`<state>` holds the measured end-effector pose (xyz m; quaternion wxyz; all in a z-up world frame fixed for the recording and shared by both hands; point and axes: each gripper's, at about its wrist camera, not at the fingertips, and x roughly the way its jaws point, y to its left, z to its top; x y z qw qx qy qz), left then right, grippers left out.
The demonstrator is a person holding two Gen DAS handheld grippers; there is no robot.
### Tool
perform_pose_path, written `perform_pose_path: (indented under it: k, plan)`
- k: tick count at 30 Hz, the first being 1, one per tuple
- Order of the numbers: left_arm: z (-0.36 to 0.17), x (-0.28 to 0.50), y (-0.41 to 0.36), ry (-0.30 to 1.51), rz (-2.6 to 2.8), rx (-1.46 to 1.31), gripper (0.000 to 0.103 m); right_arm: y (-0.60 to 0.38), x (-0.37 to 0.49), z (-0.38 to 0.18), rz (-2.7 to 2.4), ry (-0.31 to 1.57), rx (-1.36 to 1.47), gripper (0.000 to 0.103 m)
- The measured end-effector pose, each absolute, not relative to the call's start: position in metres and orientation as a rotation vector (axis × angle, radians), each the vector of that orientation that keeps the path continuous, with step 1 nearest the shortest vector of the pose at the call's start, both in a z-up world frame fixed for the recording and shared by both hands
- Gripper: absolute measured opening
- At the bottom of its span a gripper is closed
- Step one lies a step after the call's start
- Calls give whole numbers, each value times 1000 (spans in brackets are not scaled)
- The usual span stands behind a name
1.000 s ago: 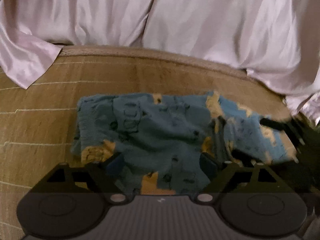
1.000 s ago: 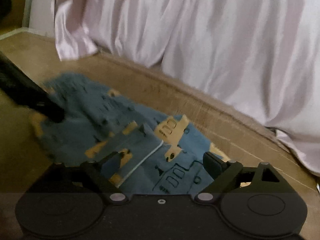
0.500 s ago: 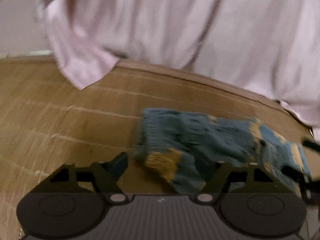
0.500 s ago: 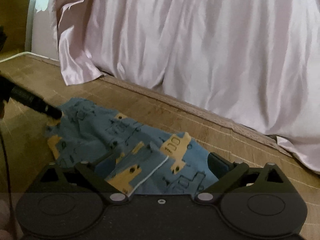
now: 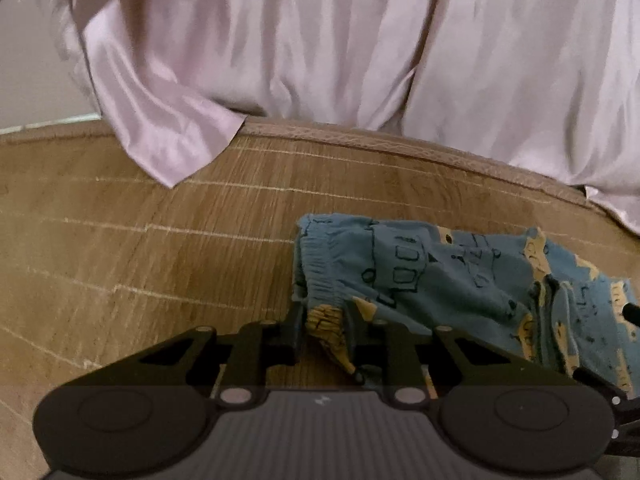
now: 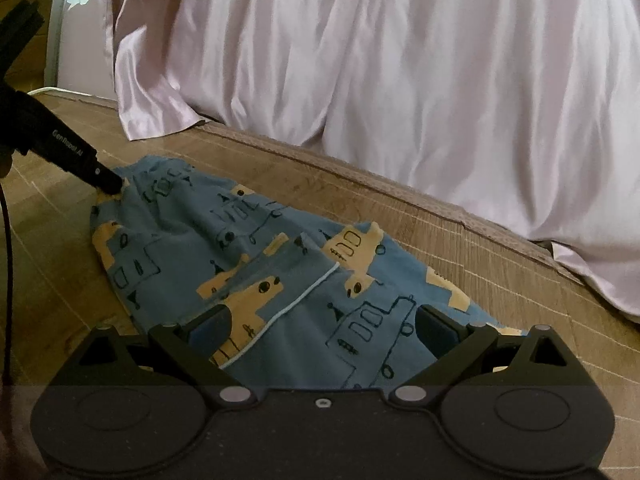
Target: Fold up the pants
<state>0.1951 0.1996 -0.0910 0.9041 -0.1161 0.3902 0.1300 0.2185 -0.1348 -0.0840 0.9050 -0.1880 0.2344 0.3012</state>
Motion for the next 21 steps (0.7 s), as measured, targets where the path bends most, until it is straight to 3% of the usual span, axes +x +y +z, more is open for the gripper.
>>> perform_pose_path:
  k: [9,11,16,19,21]
  plan:
    - [-96,204,197,829,306,-219,37,-136,217,-91,614,483,-402,101]
    - [-97,205,196,830,326,-203,58,-136,218,-91,614,485,-395,101]
    - [-101,209,197,833,361,-179,73,-137,217,-92,613,486,-391,102]
    - [-104,212,196,836,351,-173,72,-137,217,-92,613,487,-390,102]
    - [-107,215,195,837,327,-172,64,-138,217,-92,613,486,-390,102]
